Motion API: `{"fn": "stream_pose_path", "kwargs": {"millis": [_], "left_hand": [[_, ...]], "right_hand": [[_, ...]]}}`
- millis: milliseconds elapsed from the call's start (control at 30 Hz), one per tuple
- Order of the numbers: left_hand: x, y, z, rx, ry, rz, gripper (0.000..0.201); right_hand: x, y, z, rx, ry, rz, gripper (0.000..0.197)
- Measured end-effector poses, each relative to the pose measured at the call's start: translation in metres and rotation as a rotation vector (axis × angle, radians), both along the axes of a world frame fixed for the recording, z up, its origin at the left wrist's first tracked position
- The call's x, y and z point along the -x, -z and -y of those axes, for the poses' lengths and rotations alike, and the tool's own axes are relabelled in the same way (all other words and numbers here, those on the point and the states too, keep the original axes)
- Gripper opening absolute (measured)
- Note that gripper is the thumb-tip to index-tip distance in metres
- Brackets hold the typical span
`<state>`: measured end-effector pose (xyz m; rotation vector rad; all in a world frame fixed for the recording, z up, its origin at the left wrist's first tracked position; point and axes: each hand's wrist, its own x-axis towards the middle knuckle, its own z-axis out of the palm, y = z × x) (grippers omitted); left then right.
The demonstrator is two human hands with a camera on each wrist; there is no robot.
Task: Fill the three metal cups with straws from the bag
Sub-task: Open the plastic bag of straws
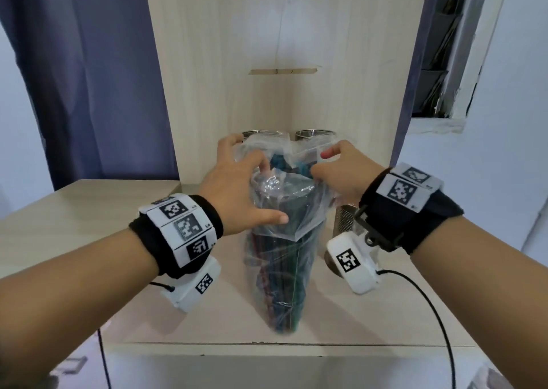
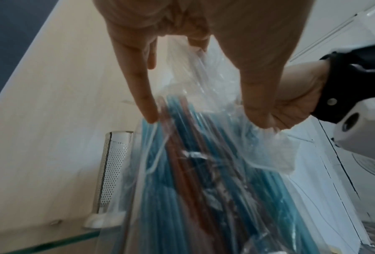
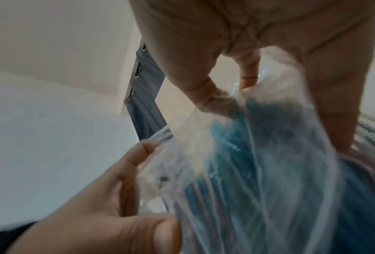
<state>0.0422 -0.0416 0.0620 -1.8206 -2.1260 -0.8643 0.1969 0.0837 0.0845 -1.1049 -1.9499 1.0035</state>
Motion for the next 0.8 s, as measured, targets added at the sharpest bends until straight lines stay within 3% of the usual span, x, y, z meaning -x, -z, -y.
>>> {"fn": "stream_pose_path", "kwargs": {"millis": [100, 133, 200, 267, 400, 500, 567, 667, 733, 800], "left_hand": [[0.003, -0.007, 0.007, 0.192, 0.037, -0.112, 0.11], [0.004, -0.009, 0.008, 0.26, 0.028, -0.145, 0.11], [0.003, -0.009, 0.007, 0.281, 0.022, -0.157, 0.084], [0.002, -0.001, 0.003, 0.143, 0.034, -0.142, 0.051], [0.001, 0.026, 0.002, -0.153, 0.06, -0.152, 0.031], [0.002, 0.042, 0.006, -0.287, 0.134, -0.197, 0.013], [0.005, 0.056, 0.009, -0.273, 0.147, -0.214, 0.019], [0.008, 0.073, 0.018, -0.148, 0.135, -0.182, 0.049], [0.005, 0.072, 0.022, -0.084, 0.058, 0.012, 0.061], [0.0, 0.062, 0.019, -0.103, -0.025, 0.209, 0.052]], "right_hand": [[-0.008, 0.008, 0.003, -0.005, -0.064, -0.144, 0.025], [-0.009, 0.012, 0.003, 0.01, -0.072, -0.199, 0.023], [-0.01, 0.018, 0.004, 0.062, -0.074, -0.314, 0.024], [-0.012, 0.024, 0.007, 0.096, -0.072, -0.4, 0.03], [-0.018, 0.042, 0.012, 0.111, -0.192, -0.438, 0.032], [-0.024, 0.057, 0.009, -0.038, -0.226, -0.267, 0.036], [-0.028, 0.062, 0.004, -0.127, -0.251, -0.146, 0.048], [-0.031, 0.061, -0.005, -0.227, -0.261, -0.014, 0.082], [-0.03, 0.057, -0.012, -0.196, -0.327, -0.039, 0.103], [-0.029, 0.051, -0.014, -0.098, -0.423, -0.107, 0.108]]}}
